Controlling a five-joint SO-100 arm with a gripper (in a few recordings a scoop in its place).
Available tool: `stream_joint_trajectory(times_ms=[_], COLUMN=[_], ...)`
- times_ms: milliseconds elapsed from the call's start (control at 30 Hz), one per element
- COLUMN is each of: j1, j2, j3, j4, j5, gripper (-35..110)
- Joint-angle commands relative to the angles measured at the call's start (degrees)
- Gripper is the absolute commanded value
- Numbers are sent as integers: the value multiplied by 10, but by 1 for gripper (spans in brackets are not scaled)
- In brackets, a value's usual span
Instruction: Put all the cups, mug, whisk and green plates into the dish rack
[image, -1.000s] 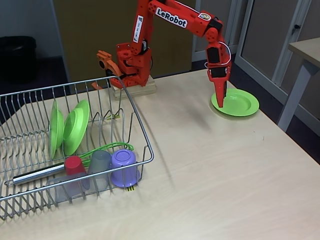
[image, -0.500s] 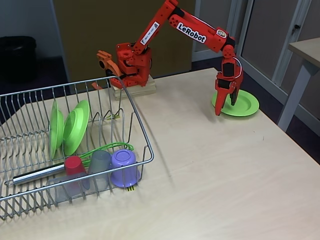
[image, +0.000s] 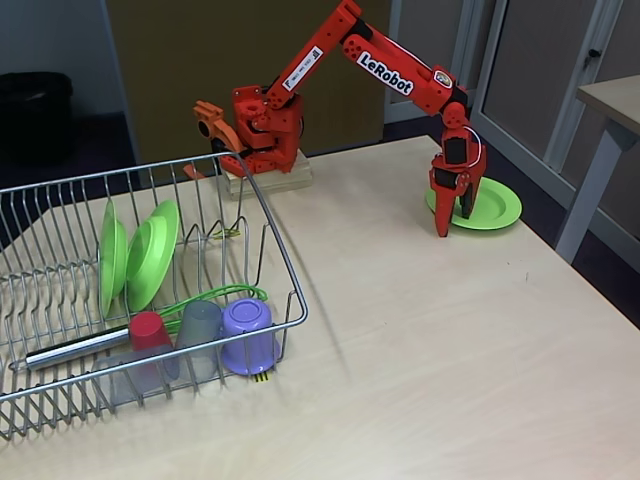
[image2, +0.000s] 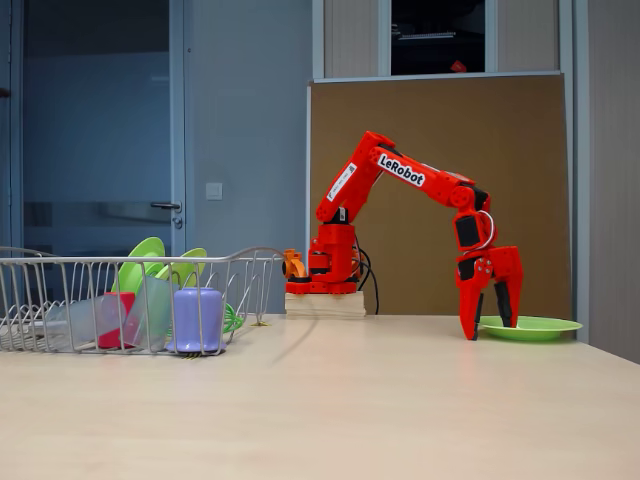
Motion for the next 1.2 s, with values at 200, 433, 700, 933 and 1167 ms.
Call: stream_joint_trajectory(times_ms=[200, 433, 700, 933, 1167], j1=[11, 46, 106, 156, 190], j2=[-20, 55, 173, 195, 228], j3=[62, 100, -6, -92, -134], j4=[3, 93, 288, 370, 427], j5=[-29, -134, -284, -393, -454], gripper=[4, 0, 0, 0, 0])
